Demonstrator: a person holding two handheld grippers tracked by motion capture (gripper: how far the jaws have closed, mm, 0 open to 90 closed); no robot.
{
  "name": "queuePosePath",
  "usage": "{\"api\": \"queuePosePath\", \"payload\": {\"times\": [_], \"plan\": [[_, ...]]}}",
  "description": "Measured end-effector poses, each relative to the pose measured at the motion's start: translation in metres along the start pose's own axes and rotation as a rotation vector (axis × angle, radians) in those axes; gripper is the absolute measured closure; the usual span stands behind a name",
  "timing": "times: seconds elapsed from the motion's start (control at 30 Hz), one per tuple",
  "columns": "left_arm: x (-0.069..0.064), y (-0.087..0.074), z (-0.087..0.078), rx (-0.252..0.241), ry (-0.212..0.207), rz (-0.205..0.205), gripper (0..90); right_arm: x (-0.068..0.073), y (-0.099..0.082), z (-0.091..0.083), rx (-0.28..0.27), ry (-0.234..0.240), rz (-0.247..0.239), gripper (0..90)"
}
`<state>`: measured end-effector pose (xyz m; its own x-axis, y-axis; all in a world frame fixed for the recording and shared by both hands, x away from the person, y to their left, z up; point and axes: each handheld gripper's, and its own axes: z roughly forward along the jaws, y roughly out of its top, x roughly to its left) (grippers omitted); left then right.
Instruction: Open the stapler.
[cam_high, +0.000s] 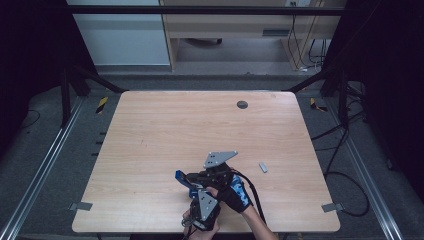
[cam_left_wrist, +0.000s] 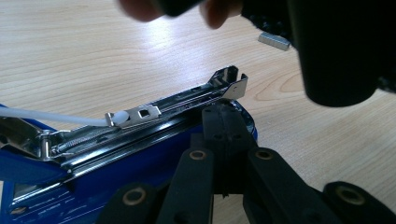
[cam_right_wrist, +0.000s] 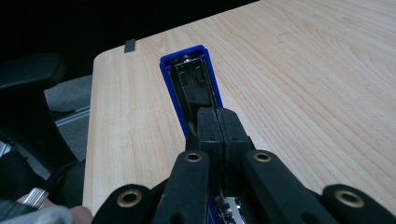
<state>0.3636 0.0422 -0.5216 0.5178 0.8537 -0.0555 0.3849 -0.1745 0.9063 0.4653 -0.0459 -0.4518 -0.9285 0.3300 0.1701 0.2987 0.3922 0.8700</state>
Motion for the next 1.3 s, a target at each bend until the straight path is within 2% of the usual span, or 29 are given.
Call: {"api": "queuePosePath", "payload": {"times": [0.73,1.3], "plan": [[0.0,-0.001,0.0,-0.008,0.0,-0.01,90.0,0.001,-0.001,0.016,0.034,0.01,-0.002,90.0],[0.001,-0.001,0.0,-0.008,-0.002,-0.01,90.0,0.0,-0.001,0.033,0.125,0.0,0.02,90.0]]}}
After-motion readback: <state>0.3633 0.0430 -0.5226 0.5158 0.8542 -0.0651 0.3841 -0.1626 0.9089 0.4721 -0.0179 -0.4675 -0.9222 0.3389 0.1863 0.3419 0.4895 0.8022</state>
